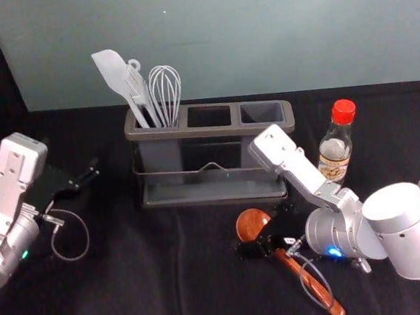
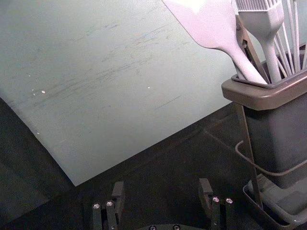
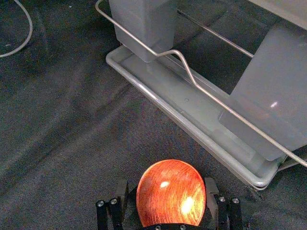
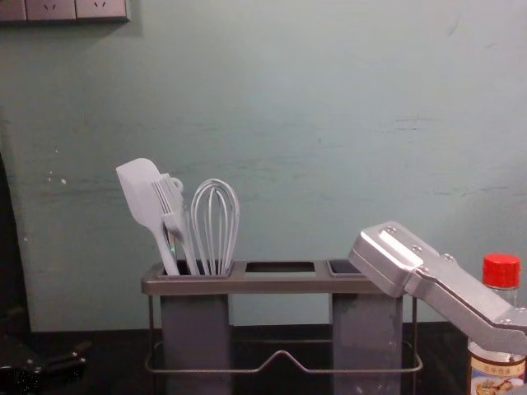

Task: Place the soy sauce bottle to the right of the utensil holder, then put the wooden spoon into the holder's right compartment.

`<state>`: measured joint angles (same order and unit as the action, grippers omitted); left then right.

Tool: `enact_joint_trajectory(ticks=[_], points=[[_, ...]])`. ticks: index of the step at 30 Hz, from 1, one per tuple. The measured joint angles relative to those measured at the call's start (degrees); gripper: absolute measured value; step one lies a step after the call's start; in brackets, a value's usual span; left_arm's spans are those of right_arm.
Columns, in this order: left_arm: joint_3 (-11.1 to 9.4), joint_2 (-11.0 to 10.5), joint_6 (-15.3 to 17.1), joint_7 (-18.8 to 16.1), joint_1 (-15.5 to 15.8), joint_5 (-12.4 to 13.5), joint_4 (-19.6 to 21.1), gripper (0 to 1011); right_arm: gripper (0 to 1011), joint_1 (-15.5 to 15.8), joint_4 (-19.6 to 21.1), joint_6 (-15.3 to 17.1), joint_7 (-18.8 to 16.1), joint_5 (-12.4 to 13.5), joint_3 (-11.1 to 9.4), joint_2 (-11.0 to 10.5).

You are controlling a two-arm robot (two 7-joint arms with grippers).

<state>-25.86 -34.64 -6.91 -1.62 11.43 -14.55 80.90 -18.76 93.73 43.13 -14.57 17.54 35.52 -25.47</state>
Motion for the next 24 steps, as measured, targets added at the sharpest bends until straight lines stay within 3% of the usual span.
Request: enact_joint_trajectory(ticks=[5, 12, 24], points=[[0.0, 0.0, 0.0, 0.0, 0.0, 0.0, 0.0, 1005, 994, 0.0, 0.01, 0.03, 0.0, 0.03, 0.0, -0.02], [0.0, 0.0, 0.0, 0.0, 0.0, 0.0, 0.0, 1005, 841, 0.0, 0.05, 0.06, 0.0, 0.07, 0.0, -0.05], [0.0, 0.0, 0.0, 0.0, 0.0, 0.0, 0.0, 1005, 838, 0.0, 0.06, 0.06, 0.0, 0.13, 0.0, -0.06]])
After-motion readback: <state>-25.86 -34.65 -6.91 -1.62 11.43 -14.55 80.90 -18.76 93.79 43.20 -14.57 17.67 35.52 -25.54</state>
